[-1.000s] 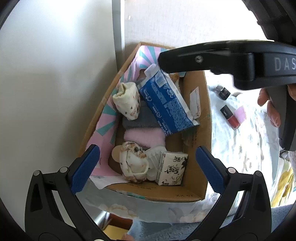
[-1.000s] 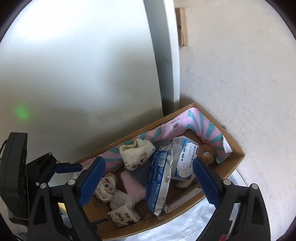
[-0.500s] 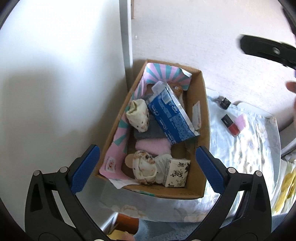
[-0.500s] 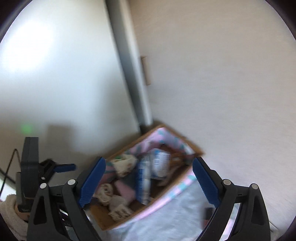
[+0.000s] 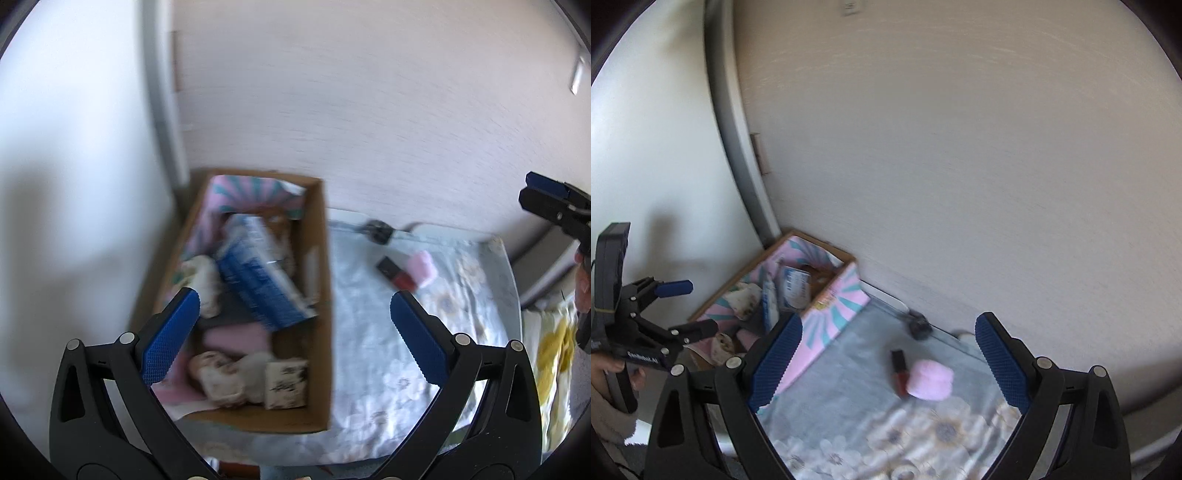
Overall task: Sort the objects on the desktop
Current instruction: 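Grasp the pink fluffy pouch with left tool while right tool grasps the clear tape ring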
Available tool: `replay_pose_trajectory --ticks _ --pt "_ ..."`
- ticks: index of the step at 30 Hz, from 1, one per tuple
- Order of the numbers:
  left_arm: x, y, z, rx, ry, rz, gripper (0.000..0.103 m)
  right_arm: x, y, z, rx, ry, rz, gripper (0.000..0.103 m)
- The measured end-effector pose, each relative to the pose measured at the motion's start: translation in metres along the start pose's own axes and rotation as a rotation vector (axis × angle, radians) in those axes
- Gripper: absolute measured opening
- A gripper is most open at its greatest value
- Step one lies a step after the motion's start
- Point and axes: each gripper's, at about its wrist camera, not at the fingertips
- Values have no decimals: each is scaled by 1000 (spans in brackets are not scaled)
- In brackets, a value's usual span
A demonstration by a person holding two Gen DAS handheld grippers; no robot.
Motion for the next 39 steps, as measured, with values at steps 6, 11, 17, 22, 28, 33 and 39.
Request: replay_pose_trajectory --ticks 6,11,17,22,28,33,39 --pt "-6 -50 18 82 24 99 103 48 -30 -12 63 44 64 94" --pt "-11 -101 37 178 52 220 103 85 -49 -16 58 86 119 94" --pt "-17 -162 82 213 107 348 101 130 -49 3 21 193 46 94" --pt "-14 -204 146 197 143 414 92 187 -43 53 -19 252 49 86" --pt "0 -219 199 195 187 409 89 227 -41 83 -28 259 86 64" --pt "6 -226 212 204 189 448 64 236 -33 88 3 259 32 51" --pt "11 -230 210 214 184 478 37 234 -26 85 38 255 -32 39"
Point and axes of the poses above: each gripper's, at about its wrist camera, not at the fingertips, and z roughly the way its jaws point, y to its left, x to its underside, and after that the axes turned 7 degrees about -x, right-handed
